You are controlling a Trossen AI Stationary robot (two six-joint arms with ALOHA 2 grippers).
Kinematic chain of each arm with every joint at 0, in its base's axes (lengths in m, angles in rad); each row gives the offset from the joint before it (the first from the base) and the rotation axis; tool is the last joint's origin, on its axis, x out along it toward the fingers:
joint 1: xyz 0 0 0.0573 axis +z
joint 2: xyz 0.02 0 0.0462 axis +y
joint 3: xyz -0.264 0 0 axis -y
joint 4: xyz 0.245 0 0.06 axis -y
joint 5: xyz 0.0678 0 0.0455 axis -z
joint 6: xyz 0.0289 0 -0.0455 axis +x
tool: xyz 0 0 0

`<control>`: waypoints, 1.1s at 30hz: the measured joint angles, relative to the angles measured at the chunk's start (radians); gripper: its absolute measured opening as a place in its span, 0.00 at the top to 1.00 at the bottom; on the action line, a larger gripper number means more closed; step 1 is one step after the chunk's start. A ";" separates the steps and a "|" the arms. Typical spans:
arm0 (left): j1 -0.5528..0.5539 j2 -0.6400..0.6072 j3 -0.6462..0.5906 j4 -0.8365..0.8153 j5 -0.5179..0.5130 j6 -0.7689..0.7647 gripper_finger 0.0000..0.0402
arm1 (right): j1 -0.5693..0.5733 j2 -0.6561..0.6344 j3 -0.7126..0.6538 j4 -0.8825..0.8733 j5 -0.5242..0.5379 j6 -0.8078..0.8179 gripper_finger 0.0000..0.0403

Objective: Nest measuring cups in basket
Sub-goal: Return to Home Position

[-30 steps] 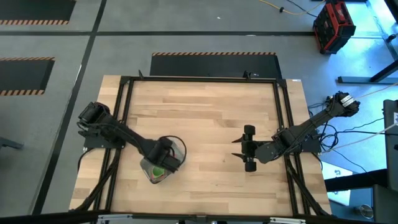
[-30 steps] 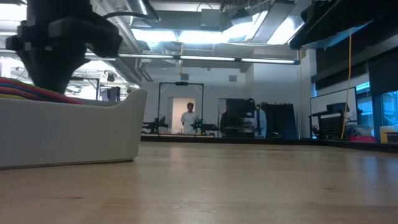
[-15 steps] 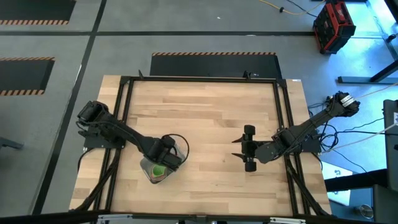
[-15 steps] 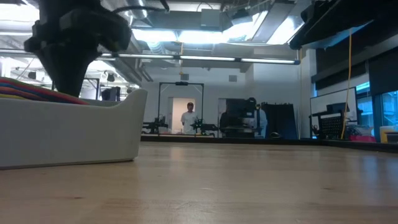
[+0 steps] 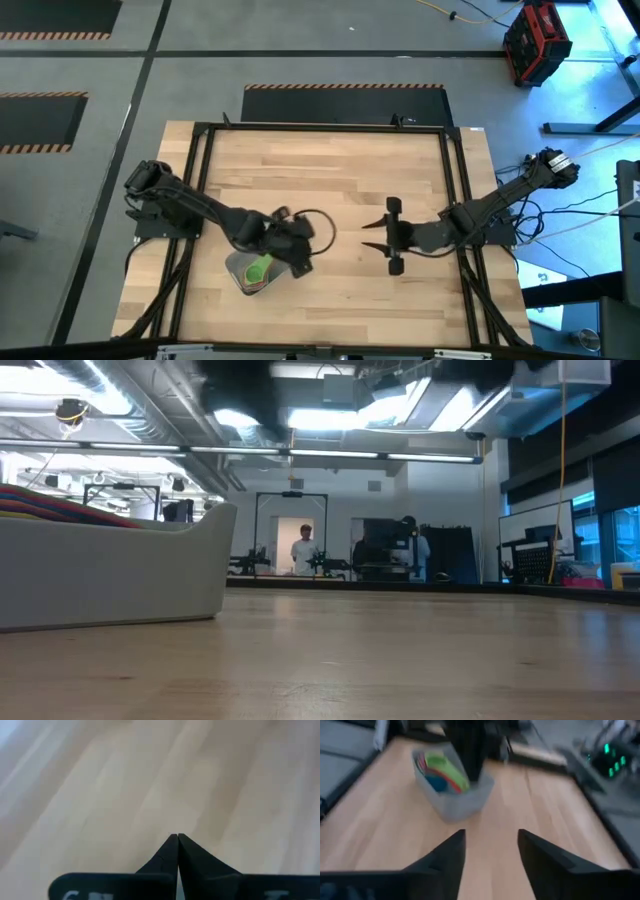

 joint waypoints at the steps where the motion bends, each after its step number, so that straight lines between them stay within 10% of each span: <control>1: 0.012 0.000 0.000 0.070 -0.001 0.076 1.00 | -0.003 0.000 0.000 0.041 -0.011 -0.037 0.55; 11: 0.170 -0.035 0.000 0.537 0.165 0.677 1.00 | -0.014 -0.011 0.143 0.034 -0.044 -0.258 0.87; 33: 0.431 -0.662 -0.002 0.147 0.202 1.032 0.99 | -0.014 -0.555 0.266 -0.453 -0.173 -0.261 0.94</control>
